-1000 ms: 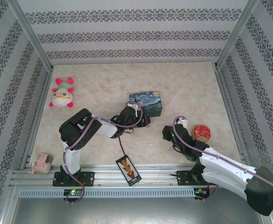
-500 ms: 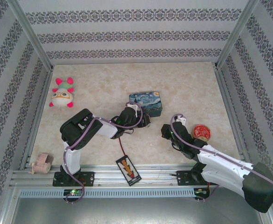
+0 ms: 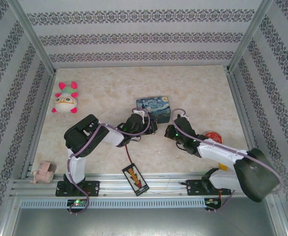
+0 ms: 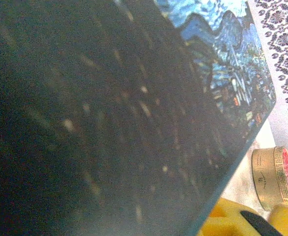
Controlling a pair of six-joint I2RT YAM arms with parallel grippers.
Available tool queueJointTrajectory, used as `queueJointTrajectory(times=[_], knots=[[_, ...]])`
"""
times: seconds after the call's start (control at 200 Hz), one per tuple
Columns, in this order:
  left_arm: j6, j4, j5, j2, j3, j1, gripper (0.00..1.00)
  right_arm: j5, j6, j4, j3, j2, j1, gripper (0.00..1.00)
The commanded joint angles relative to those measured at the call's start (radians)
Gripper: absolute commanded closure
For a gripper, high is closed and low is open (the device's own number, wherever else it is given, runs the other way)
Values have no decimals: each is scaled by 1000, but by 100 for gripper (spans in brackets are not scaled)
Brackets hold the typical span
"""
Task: Unlock a padlock with a key
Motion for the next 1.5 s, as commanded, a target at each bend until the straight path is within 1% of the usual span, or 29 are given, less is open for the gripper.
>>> queueJointTrajectory(times=[0.0,0.195,0.425,0.48,0.535,0.57,0.78,0.88,0.959,1.124,1.209,1.334,1.424,1.494], knots=[[-24,-31,18,32,-33,-21,70,-58,-20,99,35,83,-7,100],[-29,-26,33,15,-44,-21,71,-76,14,210,27,195,-8,100],[-64,-6,77,-6,-52,-22,74,-76,24,230,-7,185,-7,100],[-73,1,88,-11,-61,-23,71,-76,20,225,-11,176,-7,100],[-77,1,92,-17,-72,-23,66,-76,19,223,-12,177,-7,100],[-76,-1,90,-20,-77,-22,64,-76,19,225,-14,181,-6,100],[-66,-10,82,-19,-73,-23,67,-75,34,259,-13,218,2,100],[-64,-17,83,-14,-72,-23,72,-76,34,262,-10,221,7,100],[-67,-19,81,-13,-77,-23,79,-77,35,263,-10,220,7,100],[-73,-15,87,-17,-75,-23,85,-80,29,261,-21,198,9,100],[-73,-26,97,-27,-65,-23,89,-77,14,249,-29,171,12,98],[-91,-32,111,-43,-48,-20,97,-59,-16,209,-48,122,20,94],[-118,-27,121,-53,-34,-15,100,-44,-43,178,-59,88,27,92],[-143,-25,129,-60,-24,-11,100,-32,-58,143,-62,69,31,91]])
